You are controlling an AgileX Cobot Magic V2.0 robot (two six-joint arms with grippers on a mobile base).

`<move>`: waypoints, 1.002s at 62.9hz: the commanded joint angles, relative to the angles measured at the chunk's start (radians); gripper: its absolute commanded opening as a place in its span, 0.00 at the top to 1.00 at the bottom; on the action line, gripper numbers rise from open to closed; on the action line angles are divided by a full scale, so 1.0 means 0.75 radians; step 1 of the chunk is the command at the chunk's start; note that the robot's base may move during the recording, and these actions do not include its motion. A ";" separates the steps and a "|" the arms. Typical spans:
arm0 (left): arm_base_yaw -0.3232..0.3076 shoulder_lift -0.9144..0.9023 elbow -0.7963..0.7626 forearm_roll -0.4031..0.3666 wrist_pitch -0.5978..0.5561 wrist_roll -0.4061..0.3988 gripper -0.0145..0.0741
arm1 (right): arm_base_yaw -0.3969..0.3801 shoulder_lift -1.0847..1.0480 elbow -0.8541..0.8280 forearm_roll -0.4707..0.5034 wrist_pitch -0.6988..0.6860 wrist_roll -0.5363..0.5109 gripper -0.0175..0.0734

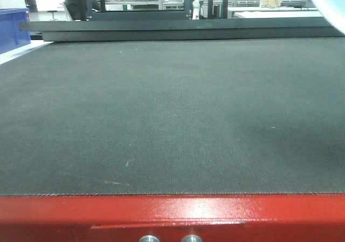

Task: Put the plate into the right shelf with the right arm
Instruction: 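Raise the held plate upright above the table with the right gripper, then drive the base back from the table and turn, holding the plate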

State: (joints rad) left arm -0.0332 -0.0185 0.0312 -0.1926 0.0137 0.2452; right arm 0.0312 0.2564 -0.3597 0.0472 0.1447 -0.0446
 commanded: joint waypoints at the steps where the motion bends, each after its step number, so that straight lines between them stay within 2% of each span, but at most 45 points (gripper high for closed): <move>1: -0.008 -0.005 0.013 -0.008 -0.118 -0.001 0.89 | -0.006 0.010 -0.039 -0.007 -0.123 -0.003 0.75; 63: -0.008 -0.005 0.013 -0.008 -0.118 -0.001 0.89 | -0.006 0.010 -0.039 -0.007 -0.123 -0.003 0.75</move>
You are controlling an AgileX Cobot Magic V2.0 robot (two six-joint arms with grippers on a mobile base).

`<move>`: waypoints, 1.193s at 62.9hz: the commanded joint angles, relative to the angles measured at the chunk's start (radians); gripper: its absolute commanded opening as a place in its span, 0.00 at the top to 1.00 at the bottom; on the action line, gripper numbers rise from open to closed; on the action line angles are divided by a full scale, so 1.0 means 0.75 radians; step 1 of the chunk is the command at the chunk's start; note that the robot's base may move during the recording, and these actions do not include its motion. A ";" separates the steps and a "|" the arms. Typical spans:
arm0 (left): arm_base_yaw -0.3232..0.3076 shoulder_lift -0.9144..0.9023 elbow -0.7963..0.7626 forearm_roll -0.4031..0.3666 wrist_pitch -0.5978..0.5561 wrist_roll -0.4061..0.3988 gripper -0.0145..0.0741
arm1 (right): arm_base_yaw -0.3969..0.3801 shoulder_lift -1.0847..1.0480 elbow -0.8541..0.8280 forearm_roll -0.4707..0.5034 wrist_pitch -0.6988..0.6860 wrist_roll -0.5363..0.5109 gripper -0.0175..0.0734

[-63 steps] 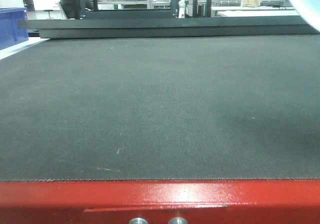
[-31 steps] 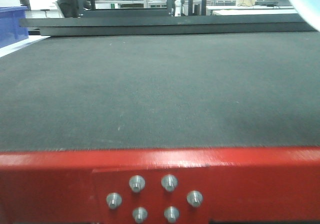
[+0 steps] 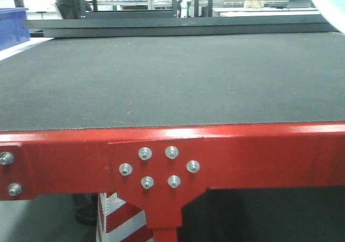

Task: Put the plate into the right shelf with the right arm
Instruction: 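Drive the base back from the table and turn, holding the plate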

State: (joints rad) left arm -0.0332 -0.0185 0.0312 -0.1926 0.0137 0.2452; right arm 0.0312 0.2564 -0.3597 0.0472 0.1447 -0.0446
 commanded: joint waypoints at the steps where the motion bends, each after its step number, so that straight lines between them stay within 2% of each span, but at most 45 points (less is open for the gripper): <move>1: -0.008 -0.005 0.013 -0.008 -0.118 -0.001 0.89 | -0.006 0.010 -0.039 -0.007 -0.123 -0.003 0.75; 75: -0.008 -0.005 0.013 -0.008 -0.118 -0.001 0.89 | -0.006 0.010 -0.039 -0.007 -0.123 -0.003 0.75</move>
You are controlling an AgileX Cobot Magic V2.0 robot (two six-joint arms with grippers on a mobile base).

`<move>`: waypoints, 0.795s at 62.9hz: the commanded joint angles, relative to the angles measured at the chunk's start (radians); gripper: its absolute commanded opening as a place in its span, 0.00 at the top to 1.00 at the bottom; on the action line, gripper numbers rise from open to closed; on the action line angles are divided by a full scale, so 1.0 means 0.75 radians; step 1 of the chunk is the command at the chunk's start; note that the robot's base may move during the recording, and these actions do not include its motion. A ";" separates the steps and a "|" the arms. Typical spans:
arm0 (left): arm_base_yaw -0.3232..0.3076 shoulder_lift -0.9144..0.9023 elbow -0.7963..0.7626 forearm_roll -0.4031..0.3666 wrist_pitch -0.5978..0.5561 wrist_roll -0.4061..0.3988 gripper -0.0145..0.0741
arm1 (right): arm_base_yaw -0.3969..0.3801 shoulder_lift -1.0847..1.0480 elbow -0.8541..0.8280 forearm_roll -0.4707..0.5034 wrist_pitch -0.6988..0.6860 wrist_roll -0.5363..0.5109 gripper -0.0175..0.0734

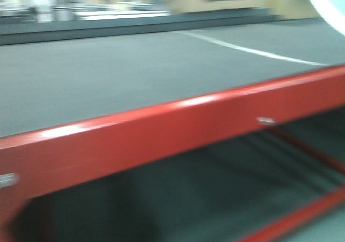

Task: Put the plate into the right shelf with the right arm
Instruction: 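Drive the base back from the table and turn, holding the plate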

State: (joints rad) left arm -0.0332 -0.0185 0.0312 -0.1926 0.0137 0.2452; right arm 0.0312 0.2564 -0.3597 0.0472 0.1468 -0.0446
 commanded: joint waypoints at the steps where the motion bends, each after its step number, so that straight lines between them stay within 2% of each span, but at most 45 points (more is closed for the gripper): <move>1: -0.008 -0.005 0.013 -0.008 -0.118 -0.001 0.89 | -0.006 0.010 -0.039 -0.007 -0.126 -0.003 0.75; 50: -0.008 -0.005 0.013 -0.008 -0.118 -0.001 0.89 | -0.006 0.010 -0.039 -0.007 -0.126 -0.003 0.75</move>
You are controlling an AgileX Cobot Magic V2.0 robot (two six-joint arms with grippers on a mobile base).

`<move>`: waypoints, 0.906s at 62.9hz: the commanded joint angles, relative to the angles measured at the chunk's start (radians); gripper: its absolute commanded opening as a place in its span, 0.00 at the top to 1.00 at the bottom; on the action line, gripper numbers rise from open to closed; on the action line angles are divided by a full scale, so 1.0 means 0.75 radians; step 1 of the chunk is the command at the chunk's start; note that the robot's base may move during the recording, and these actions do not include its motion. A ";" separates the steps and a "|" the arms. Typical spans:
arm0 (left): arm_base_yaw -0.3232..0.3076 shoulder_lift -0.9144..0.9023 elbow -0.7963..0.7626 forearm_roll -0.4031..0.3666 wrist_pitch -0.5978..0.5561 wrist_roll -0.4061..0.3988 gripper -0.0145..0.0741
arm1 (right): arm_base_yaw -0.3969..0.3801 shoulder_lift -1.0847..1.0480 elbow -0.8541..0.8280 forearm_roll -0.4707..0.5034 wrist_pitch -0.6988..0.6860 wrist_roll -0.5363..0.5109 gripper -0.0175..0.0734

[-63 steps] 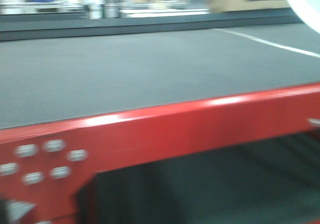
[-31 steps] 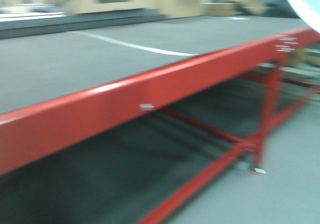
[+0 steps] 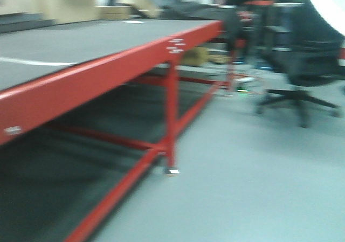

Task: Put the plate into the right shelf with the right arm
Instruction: 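Drive the base back from the table and turn, holding the plate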

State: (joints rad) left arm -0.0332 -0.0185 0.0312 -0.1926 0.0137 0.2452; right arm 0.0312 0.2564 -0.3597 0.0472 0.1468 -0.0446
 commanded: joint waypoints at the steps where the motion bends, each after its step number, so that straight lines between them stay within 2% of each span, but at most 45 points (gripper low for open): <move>1: -0.008 -0.005 0.013 -0.008 -0.118 -0.001 0.89 | -0.006 0.010 -0.039 -0.007 -0.126 -0.003 0.75; 57: -0.008 -0.005 0.013 -0.008 -0.118 -0.001 0.89 | -0.006 0.010 -0.039 -0.007 -0.126 -0.003 0.75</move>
State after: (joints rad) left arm -0.0332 -0.0185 0.0312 -0.1926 0.0137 0.2452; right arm 0.0312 0.2564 -0.3597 0.0472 0.1468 -0.0446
